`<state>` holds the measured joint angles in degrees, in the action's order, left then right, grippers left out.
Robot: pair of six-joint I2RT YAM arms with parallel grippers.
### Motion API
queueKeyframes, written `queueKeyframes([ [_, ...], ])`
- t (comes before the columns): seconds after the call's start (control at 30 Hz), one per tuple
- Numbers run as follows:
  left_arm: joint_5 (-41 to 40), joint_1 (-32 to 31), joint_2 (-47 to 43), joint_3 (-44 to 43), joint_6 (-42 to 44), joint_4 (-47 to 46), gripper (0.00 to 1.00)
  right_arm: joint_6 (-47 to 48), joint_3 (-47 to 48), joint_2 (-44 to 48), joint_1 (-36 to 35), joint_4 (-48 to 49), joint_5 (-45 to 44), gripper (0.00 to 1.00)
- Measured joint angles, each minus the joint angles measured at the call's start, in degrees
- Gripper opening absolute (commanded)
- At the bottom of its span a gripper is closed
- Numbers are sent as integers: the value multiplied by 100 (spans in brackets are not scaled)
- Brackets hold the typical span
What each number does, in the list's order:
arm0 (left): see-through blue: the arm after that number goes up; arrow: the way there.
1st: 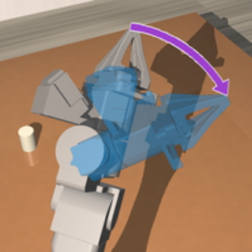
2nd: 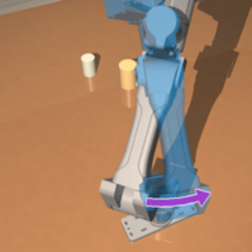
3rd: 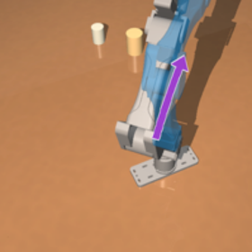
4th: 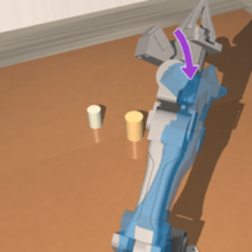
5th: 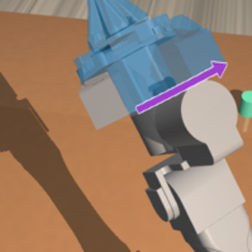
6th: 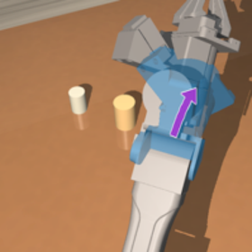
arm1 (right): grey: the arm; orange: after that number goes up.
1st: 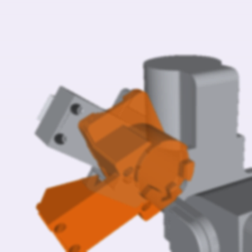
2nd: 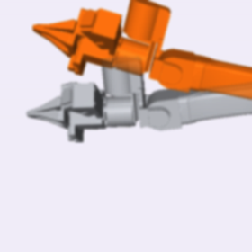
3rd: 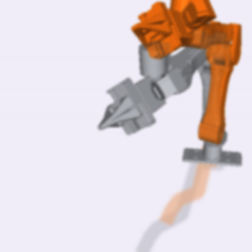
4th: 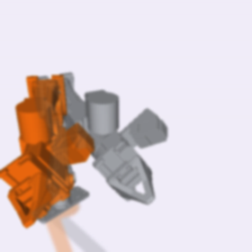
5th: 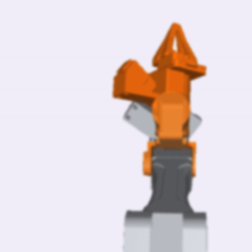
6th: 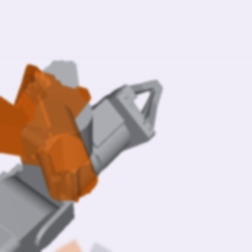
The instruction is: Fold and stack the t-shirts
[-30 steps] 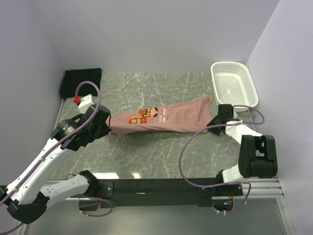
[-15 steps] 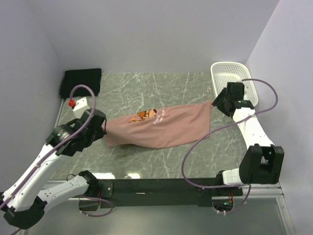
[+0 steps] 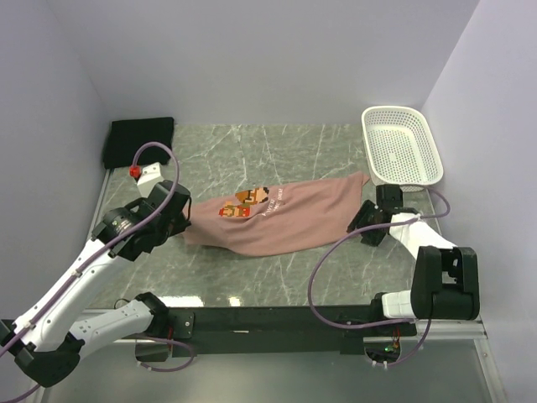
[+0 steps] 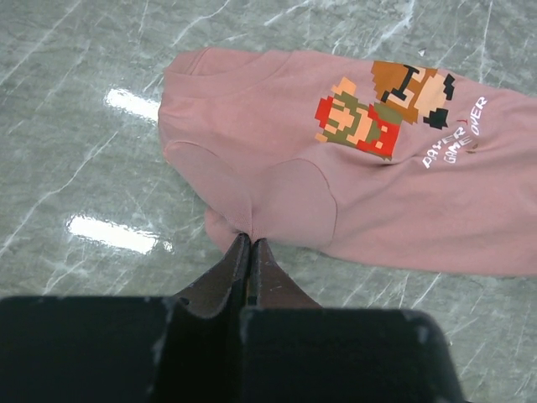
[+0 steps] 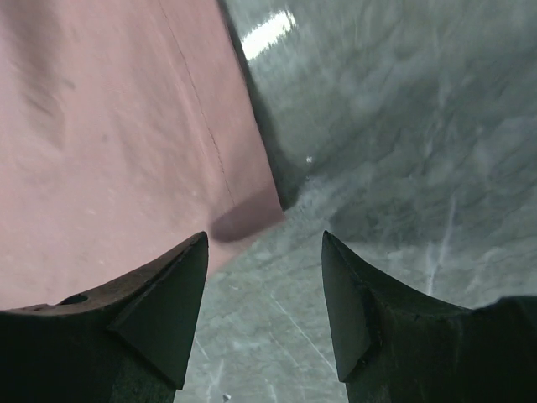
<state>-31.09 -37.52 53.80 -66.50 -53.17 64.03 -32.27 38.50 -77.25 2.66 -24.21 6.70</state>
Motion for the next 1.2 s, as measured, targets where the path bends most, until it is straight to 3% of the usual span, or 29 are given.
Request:
queueKeyframes([
  [0.2,-2,22,-81,2,2,-61,1,-291,-299,-61,2,627,393,57],
  [0.3,-22,33,-118,13,4,-76,1,-407,-328,-216,2,966,549,38],
  [0.33,-44,37,-140,31,9,-87,1,-433,-328,-267,0,1029,564,23],
  [0.43,-149,44,-208,98,17,-87,1,-446,-328,-332,0,1128,584,1],
  [0.6,-363,59,-468,105,105,-85,1,-341,-310,175,0,706,348,0],
  [0.8,-352,59,-949,76,483,-79,1,-101,92,2057,0,-442,-328,0],
  [0.9,-332,59,-975,15,702,-125,1,-61,614,2155,-2,-713,-431,1],
  [0.97,-345,72,-848,2,850,-251,1,-2,1130,1722,0,-876,-409,3],
  [1.07,-404,234,-365,7,1165,-643,1,153,2522,225,-28,-1126,-275,6],
  [1.17,-361,739,273,48,1493,-1307,1,247,4052,-1486,-114,-1204,-262,22],
  [1.2,-293,933,516,94,1602,-1578,1,286,4562,-2048,-146,-1211,-280,34],
])
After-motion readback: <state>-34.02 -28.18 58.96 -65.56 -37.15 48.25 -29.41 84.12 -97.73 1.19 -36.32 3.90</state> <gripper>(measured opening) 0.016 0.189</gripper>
